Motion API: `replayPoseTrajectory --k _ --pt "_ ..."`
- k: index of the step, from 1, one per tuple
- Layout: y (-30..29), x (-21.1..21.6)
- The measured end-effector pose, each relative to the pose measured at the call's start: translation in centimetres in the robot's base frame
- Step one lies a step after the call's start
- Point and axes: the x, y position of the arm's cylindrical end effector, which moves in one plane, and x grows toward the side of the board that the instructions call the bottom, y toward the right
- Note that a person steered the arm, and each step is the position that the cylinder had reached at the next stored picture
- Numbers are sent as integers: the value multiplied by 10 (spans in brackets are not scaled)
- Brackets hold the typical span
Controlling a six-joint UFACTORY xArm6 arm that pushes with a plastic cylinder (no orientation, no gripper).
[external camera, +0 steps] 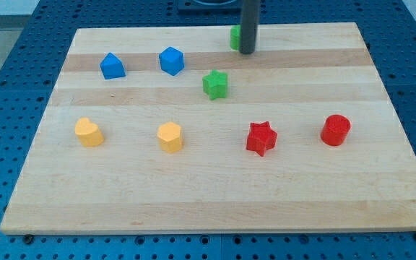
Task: Slide the blue cube up a bit
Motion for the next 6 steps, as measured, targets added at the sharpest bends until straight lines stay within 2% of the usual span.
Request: replayPoseTrajectory --k 1,2,3,4,5,6 --pt "-7 -9" --pt "-7 5" --pt "-20 49" --pt "-57 75" --pt "-117 79" --pt "-135 41"
